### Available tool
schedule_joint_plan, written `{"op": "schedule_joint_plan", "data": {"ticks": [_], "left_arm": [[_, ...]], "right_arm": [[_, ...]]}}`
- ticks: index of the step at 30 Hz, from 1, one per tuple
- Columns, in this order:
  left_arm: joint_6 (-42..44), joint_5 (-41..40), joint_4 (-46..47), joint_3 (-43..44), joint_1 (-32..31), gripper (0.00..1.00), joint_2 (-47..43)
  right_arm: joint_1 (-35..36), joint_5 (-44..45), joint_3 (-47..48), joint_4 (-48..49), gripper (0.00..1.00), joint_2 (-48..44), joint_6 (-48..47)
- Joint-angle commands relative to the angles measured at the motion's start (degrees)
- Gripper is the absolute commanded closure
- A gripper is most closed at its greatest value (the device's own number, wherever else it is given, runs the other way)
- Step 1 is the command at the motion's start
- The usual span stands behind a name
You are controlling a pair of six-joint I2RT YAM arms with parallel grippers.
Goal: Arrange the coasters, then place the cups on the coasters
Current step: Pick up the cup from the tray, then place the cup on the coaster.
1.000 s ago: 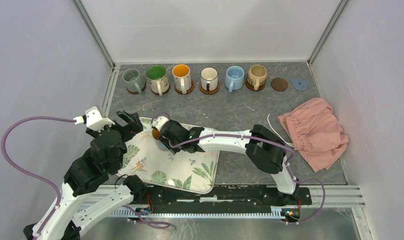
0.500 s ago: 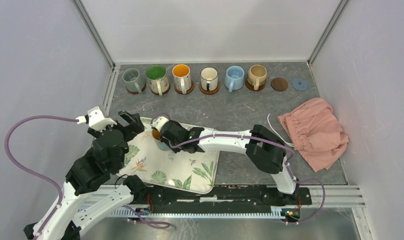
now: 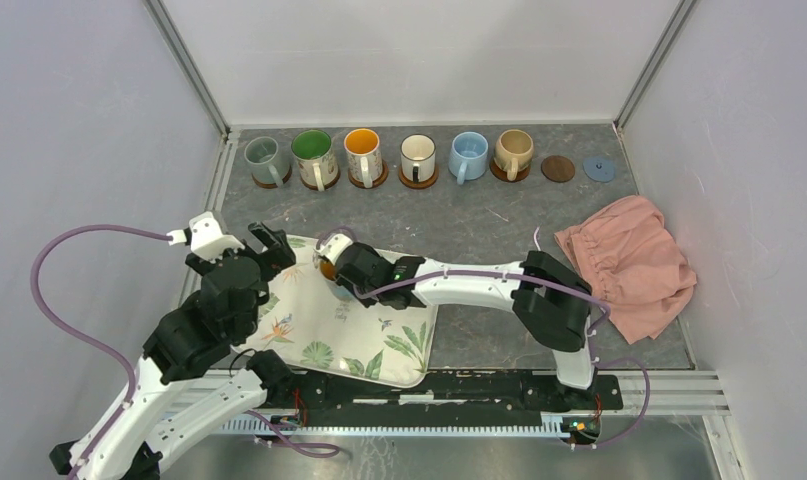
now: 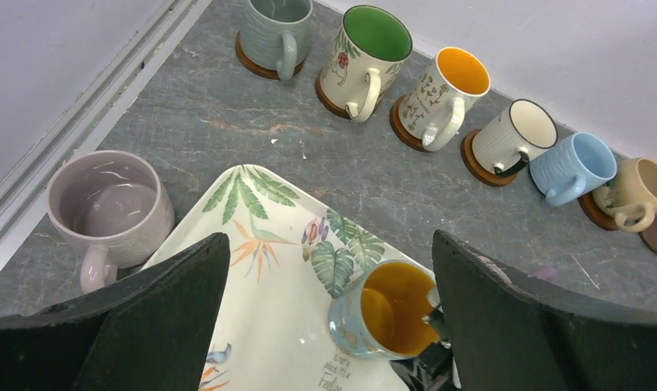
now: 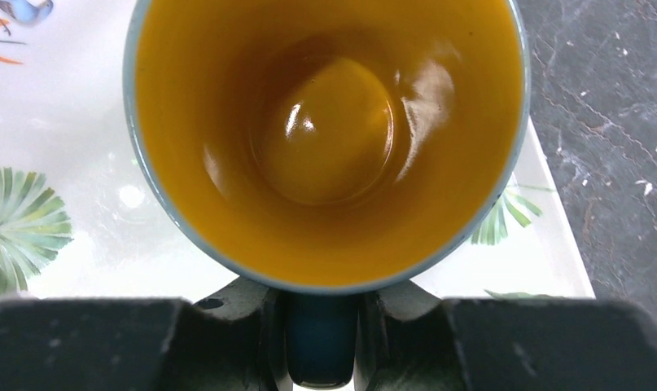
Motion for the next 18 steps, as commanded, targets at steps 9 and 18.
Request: {"op": "schedule_joint_plan", "data": {"ticks": [9,18], "left_arm": [[-2.42,-0.96,5.17,-3.30,-0.17,0.00,2.20],[-0.63,-0.03,8.35,-4.78,-0.17,0.00,4.08]], "right_arm": [[-2.98,1.90,-5.54,10.73,1.00,-12.12,0.88],[-6.79,2.15,-12.23,12.07,1.00,-18.59,2.07]]}}
